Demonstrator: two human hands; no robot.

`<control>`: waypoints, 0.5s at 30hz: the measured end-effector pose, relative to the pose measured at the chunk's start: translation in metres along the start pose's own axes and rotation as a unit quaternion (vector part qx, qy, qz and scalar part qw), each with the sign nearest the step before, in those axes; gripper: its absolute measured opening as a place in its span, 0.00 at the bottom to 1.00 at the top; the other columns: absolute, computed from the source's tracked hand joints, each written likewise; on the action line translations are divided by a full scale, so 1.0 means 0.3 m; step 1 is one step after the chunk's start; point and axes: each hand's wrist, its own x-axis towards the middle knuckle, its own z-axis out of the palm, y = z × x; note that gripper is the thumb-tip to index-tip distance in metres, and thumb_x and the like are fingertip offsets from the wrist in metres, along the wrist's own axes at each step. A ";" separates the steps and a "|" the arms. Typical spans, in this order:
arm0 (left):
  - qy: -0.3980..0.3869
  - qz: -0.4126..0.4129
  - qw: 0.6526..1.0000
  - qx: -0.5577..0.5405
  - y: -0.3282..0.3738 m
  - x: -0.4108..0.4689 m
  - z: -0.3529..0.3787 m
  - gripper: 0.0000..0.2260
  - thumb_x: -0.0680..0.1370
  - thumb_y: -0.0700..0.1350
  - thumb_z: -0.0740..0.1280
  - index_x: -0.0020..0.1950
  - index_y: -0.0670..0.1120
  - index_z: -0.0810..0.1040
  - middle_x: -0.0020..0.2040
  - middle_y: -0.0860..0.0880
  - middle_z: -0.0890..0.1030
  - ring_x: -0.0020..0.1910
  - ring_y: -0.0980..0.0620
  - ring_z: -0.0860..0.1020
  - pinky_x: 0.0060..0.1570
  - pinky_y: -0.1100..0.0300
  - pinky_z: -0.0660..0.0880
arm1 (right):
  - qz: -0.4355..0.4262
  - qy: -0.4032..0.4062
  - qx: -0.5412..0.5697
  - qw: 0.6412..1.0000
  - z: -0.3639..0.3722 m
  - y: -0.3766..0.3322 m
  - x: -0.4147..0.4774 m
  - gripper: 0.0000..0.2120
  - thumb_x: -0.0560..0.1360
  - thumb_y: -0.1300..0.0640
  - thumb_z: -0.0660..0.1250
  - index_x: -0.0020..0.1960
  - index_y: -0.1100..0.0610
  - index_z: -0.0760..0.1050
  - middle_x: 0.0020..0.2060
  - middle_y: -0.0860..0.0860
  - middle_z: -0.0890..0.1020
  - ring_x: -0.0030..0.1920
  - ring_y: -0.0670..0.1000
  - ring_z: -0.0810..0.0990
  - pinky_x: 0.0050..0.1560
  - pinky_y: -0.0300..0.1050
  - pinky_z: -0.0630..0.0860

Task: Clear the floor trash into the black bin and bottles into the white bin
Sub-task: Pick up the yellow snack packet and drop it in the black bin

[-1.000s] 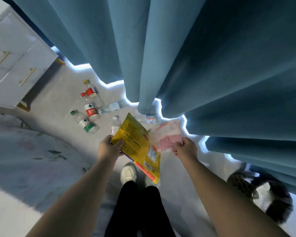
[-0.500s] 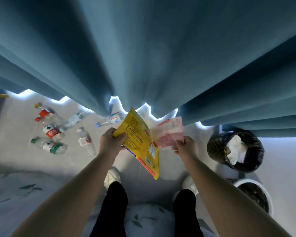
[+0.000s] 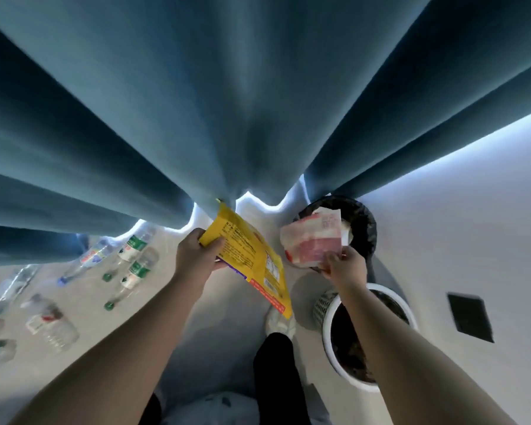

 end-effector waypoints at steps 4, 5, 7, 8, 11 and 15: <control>-0.039 0.023 0.999 0.021 0.044 0.034 0.287 0.04 0.77 0.35 0.66 0.45 0.37 0.71 0.43 0.39 0.79 0.40 0.47 0.82 0.31 0.60 0.80 | 0.006 0.015 0.034 0.999 -0.157 0.056 0.176 0.08 0.78 0.62 0.63 0.40 0.57 0.74 0.41 0.58 0.82 0.39 0.54 0.83 0.41 0.51 0.83; -0.048 0.028 0.998 0.020 0.054 0.038 0.353 0.04 0.77 0.35 0.66 0.47 0.35 0.72 0.44 0.38 0.79 0.40 0.46 0.82 0.32 0.59 0.80 | 0.008 0.020 0.038 0.999 -0.191 0.061 0.209 0.07 0.78 0.61 0.64 0.40 0.56 0.74 0.41 0.58 0.82 0.40 0.55 0.84 0.43 0.53 0.83; -0.063 0.036 0.997 0.022 0.072 0.049 0.474 0.06 0.77 0.35 0.67 0.50 0.34 0.72 0.45 0.36 0.79 0.41 0.45 0.82 0.33 0.58 0.80 | 0.008 0.033 0.054 0.998 -0.249 0.068 0.265 0.07 0.77 0.62 0.64 0.41 0.56 0.75 0.39 0.57 0.82 0.39 0.55 0.84 0.42 0.53 0.83; -0.071 0.040 0.996 0.026 0.083 0.052 0.530 0.06 0.77 0.36 0.67 0.50 0.34 0.72 0.45 0.36 0.79 0.41 0.45 0.82 0.33 0.58 0.81 | 0.006 0.041 0.063 0.997 -0.276 0.068 0.287 0.06 0.77 0.62 0.64 0.41 0.58 0.75 0.38 0.57 0.82 0.37 0.54 0.83 0.39 0.50 0.82; -0.099 0.044 0.994 0.023 0.097 0.079 0.672 0.05 0.77 0.36 0.66 0.49 0.37 0.72 0.43 0.40 0.80 0.39 0.49 0.82 0.33 0.59 0.80 | -0.008 0.069 0.081 0.994 -0.344 0.066 0.334 0.03 0.76 0.65 0.64 0.45 0.61 0.76 0.36 0.57 0.80 0.30 0.47 0.79 0.27 0.34 0.75; -0.108 0.018 0.994 0.021 0.036 0.166 0.802 0.05 0.78 0.38 0.67 0.46 0.39 0.72 0.44 0.41 0.81 0.42 0.47 0.83 0.36 0.57 0.82 | -0.003 0.104 0.089 0.991 -0.381 0.120 0.402 0.03 0.75 0.64 0.64 0.45 0.63 0.77 0.32 0.54 0.79 0.26 0.46 0.75 0.29 0.39 0.72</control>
